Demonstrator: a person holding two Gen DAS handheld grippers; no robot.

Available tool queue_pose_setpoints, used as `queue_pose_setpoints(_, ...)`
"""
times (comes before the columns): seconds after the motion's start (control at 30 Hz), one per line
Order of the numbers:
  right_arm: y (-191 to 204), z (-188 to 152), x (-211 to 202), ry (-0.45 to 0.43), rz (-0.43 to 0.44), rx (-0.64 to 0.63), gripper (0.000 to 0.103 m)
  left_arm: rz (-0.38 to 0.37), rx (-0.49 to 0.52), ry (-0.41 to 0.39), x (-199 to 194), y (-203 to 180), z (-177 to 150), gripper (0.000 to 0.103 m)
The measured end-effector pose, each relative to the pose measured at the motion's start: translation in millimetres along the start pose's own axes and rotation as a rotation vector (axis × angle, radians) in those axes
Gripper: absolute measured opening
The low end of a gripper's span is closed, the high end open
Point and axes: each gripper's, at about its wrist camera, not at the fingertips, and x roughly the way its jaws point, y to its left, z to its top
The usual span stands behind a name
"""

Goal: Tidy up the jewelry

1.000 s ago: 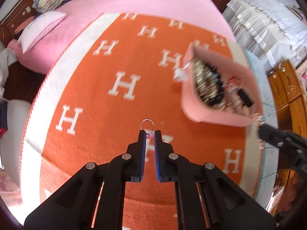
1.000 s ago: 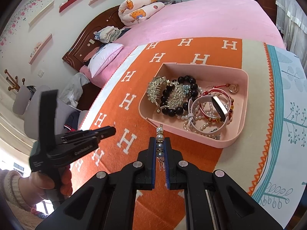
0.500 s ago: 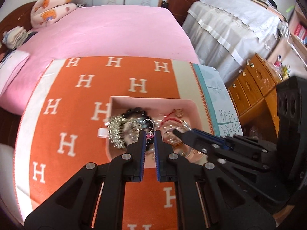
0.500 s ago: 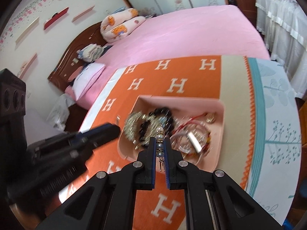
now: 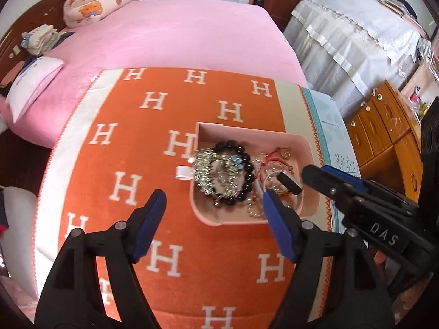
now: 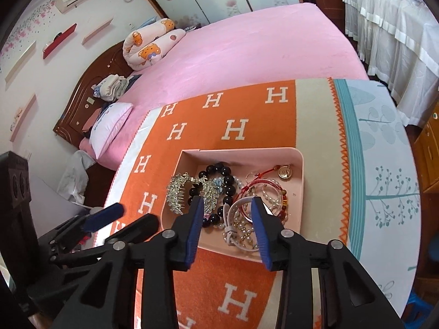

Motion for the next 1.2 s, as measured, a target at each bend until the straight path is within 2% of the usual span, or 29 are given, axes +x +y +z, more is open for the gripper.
queue_pose_setpoints(0.2,14.7,-17.3,-24.3,-0.001,-0.031,-0.002,0.039,0.015,0.006,0.024,-27.3,9.1,-17.4,0.072)
queue_pose_setpoints(0.33,24.2,-38.6,-47.8,-0.002,-0.045,0.005,0.055,0.038,0.015,0.032,-52.1,12.0,-31.2,0.072)
queue_pose_setpoints(0.4,29.9,-52.3,-62.6,-0.006,-0.051,0.005,0.056,0.052,0.020,0.032,-65.8,13.5,-38.3,0.072)
queue_pose_setpoints(0.53,42.3,-79.9,-94.1,0.003,-0.066,0.014,0.057,0.064,0.035,-0.008,-103.2,14.6,-55.2,0.072)
queue_pose_setpoints(0.9,76.2,-138.8,-189.6,-0.049,-0.109,0.086,0.071,0.049,0.137,-0.104,-195.5,2.3,-85.6,0.072)
queue_pose_setpoints(1.1,94.8,-153.7,-224.4,-0.100,-0.154,0.089,0.073,0.057,0.136,-0.092,-212.8,3.3,-96.9,0.072)
queue_pose_setpoints(1.2,102.6,-158.1,-236.5,-0.127,-0.175,0.081,0.074,0.071,0.104,-0.084,-219.9,8.4,-103.7,0.072)
